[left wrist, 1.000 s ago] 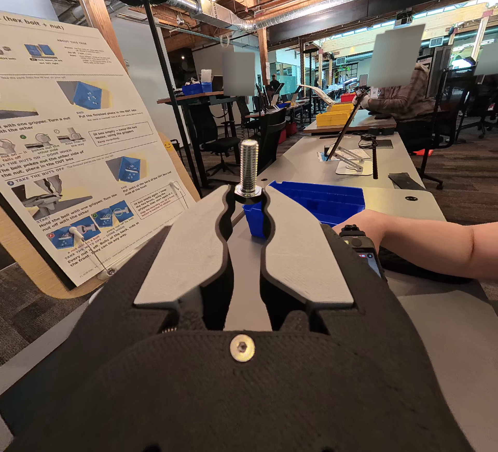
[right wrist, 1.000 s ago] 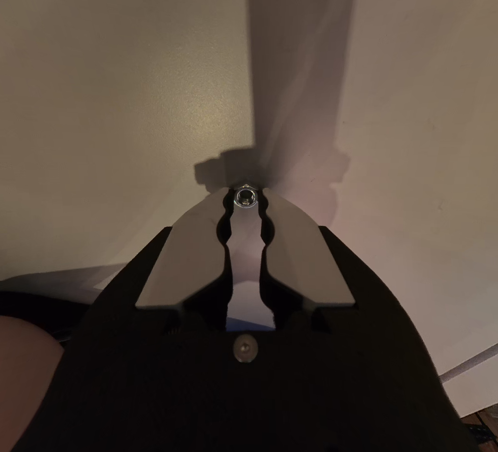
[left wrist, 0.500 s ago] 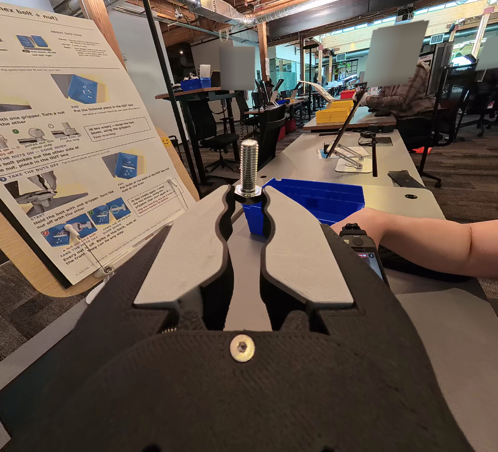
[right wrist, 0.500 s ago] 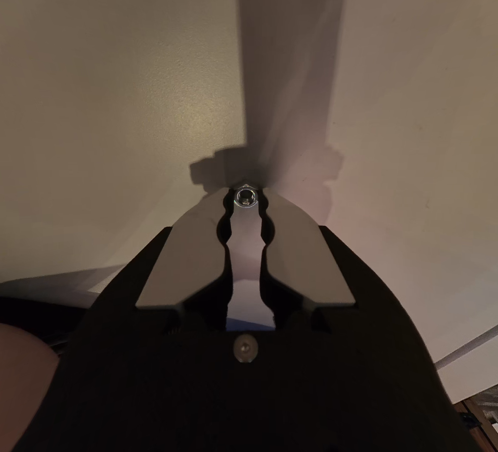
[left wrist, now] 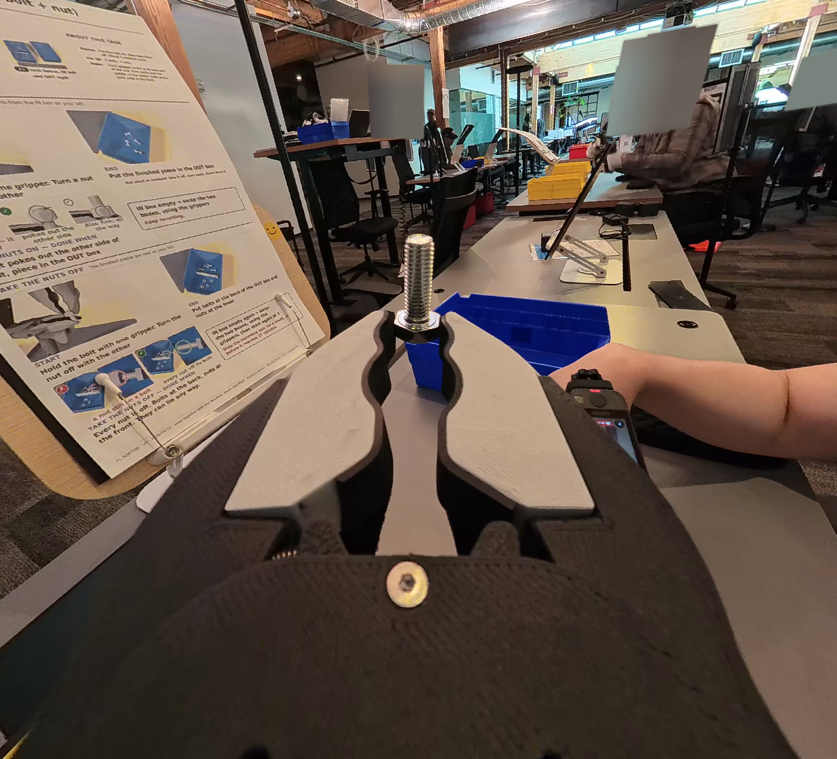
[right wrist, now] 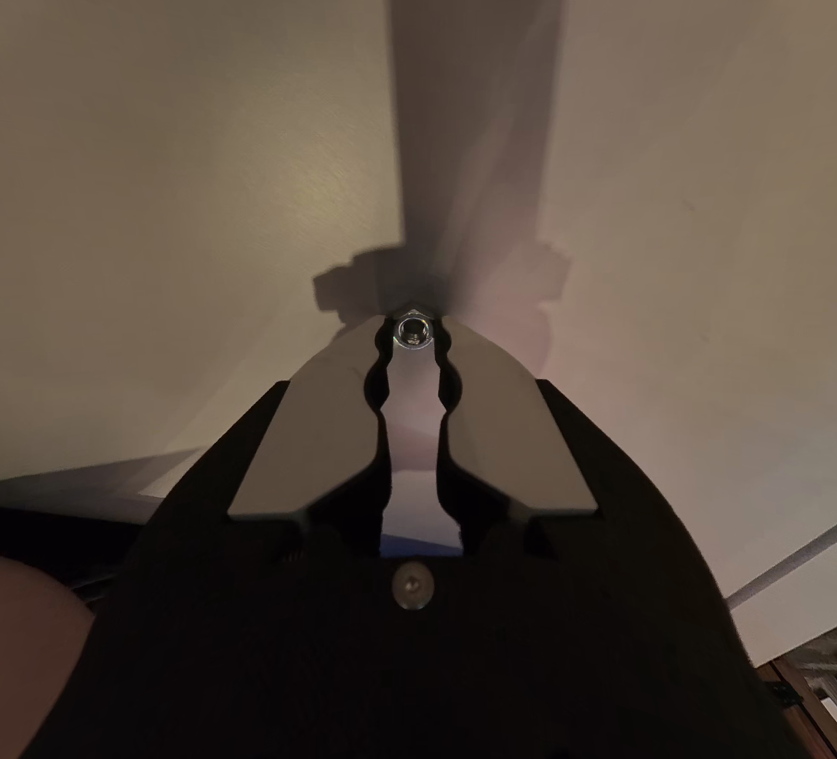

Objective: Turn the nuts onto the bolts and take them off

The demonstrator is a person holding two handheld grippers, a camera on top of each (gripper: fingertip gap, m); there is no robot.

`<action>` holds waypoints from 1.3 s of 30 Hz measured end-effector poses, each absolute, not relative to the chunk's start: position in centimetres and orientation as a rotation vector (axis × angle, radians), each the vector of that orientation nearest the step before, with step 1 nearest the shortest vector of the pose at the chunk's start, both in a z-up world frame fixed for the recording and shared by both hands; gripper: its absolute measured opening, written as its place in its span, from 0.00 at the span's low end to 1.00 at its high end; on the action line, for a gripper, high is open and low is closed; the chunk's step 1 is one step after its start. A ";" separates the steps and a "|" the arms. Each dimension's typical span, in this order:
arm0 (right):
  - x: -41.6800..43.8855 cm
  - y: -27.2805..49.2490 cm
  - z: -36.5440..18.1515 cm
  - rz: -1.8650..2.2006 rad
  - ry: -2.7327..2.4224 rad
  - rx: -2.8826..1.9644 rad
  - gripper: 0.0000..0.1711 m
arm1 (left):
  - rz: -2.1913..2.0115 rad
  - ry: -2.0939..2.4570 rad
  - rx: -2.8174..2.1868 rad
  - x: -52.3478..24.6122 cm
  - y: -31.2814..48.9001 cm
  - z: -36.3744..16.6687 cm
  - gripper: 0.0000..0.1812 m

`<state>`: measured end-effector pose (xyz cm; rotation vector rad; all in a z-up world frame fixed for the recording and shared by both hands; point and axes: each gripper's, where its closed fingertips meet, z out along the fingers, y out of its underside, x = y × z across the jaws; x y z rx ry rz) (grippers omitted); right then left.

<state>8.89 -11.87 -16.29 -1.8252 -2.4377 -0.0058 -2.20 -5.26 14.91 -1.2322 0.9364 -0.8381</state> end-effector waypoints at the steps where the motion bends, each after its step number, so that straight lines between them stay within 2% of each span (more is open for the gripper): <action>1: 8.9 -11.7 -16.3 -0.008 -2.432 -1.826 0.11 | -0.838 0.938 -1.233 -2.1 -5.3 14.9 0.10; 24: 9.0 -11.6 -16.3 0.107 -2.373 -1.912 0.11 | -0.845 0.948 -1.239 -1.8 -5.3 14.7 0.10; 39: 8.9 -11.6 -16.3 0.044 -2.409 -1.841 0.11 | -0.877 0.968 -1.243 -0.6 -5.4 14.2 0.10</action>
